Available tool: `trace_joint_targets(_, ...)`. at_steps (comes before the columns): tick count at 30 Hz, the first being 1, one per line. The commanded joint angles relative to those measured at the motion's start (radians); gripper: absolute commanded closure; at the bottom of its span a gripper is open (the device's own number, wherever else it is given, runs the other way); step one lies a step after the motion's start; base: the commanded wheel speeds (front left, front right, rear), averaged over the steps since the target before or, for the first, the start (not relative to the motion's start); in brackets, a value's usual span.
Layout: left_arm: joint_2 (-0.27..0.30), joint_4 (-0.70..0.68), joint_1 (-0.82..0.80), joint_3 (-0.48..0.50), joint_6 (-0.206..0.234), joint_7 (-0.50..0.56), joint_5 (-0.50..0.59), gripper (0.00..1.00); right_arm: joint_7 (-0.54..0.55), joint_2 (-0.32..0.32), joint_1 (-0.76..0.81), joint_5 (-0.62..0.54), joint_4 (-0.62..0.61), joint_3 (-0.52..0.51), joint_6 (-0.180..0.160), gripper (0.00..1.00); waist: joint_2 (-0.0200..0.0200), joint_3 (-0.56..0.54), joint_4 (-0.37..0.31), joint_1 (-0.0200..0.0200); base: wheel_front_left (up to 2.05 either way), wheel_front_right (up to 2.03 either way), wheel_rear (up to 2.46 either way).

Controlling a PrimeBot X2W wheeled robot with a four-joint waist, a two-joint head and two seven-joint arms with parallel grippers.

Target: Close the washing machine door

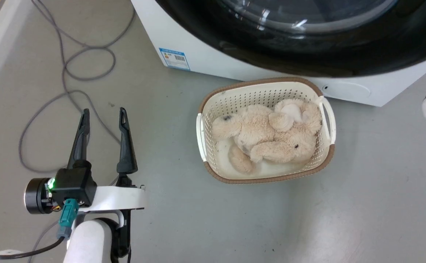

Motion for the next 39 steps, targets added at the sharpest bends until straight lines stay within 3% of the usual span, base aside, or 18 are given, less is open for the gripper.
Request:
trace_joint_targets(1,-0.001,0.001,-0.018,0.000,0.006,-0.004,-0.006,0.00,-0.003,0.002,-0.032,-0.011,0.013,-0.011,-0.002,1.00,0.0000,0.006,0.003,-0.0001,0.00,0.00,0.00)
trace_joint_targets(11,-0.002,0.008,-0.024,-0.004,0.013,-0.004,-0.011,0.00,-0.003,0.014,-0.111,-0.071,0.097,-0.075,-0.002,1.00,0.0000,0.013,0.006,-0.0001,0.00,0.00,0.00)
trace_joint_targets(18,-0.002,0.021,-0.005,0.003,0.017,-0.004,-0.007,0.00,-0.003,0.046,-0.079,-0.070,0.091,-0.100,-0.002,1.00,0.0000,-0.037,-0.016,-0.0001,0.00,0.00,0.00)
trace_joint_targets(27,0.003,0.045,0.054,0.031,0.009,-0.004,0.018,0.00,-0.003,0.103,0.059,-0.097,-0.150,-0.159,-0.002,1.00,0.0000,-0.159,-0.093,-0.0001,0.00,0.00,0.00)
trace_joint_targets(32,0.010,0.053,0.093,0.038,0.003,-0.004,0.030,0.00,-0.003,0.166,0.156,-0.097,-0.296,-0.176,-0.002,1.00,0.0000,-0.228,-0.140,-0.0001,0.00,0.00,0.00)
trace_joint_targets(39,0.012,0.052,0.145,0.038,0.005,-0.004,0.041,0.00,-0.003,0.209,0.327,-0.063,-0.346,-0.101,-0.002,1.00,0.0000,-0.307,-0.185,-0.0001,0.00,0.00,0.00)
